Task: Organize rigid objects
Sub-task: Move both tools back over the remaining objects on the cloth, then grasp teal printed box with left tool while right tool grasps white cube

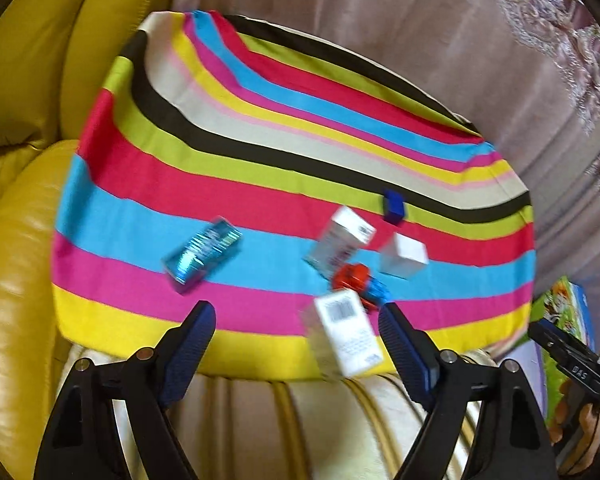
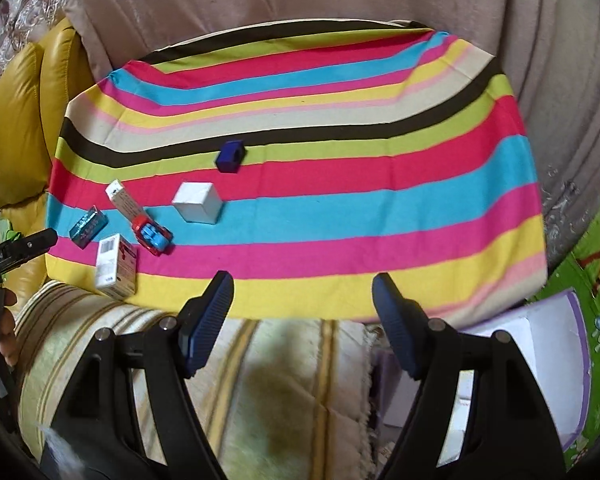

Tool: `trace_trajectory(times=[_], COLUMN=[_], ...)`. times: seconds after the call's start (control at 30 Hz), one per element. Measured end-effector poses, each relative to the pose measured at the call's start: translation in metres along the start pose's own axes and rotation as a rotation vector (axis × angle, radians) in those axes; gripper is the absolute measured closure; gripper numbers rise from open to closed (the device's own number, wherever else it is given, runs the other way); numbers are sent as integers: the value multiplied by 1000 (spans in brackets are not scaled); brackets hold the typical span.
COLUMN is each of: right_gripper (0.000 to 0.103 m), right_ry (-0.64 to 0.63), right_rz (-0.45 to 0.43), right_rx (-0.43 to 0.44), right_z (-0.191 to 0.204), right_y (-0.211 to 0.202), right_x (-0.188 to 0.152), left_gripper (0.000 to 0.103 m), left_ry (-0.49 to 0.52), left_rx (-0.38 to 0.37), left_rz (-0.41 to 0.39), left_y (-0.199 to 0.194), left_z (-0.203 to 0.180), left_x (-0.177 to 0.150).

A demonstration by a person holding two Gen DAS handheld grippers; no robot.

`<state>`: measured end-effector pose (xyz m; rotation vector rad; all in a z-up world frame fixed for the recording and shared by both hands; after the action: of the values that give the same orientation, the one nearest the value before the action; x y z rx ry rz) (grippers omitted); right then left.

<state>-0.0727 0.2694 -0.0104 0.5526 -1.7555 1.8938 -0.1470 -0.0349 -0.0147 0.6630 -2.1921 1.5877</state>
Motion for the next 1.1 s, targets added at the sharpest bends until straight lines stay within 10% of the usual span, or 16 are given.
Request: trace_trajectory(times=[0.63,1.1], right_gripper=[26,26], right_ry=[-58,-86], right_rz=[106,147], right_rx=[60,62], right_z=[74,114], right_y=[68,113], right_x=[25,38], left_gripper=[31,68], left_ry=[126,142], left_rx=[230,229], left_rz=[149,201], left_y=[66,86], left_z=[56,70], left_x=[27,21])
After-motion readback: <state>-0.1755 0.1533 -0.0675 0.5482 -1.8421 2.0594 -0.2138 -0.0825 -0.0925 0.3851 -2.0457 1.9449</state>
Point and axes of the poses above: each gripper's, at about its wrist camera, not at the fingertips, and y roughly the way its jaws point, z to its left, x to its top, the point moved 7 cm from there along y, roughly the way its jaws point, and after that the axes turned 1 degree about x, right-handed, at the moved point
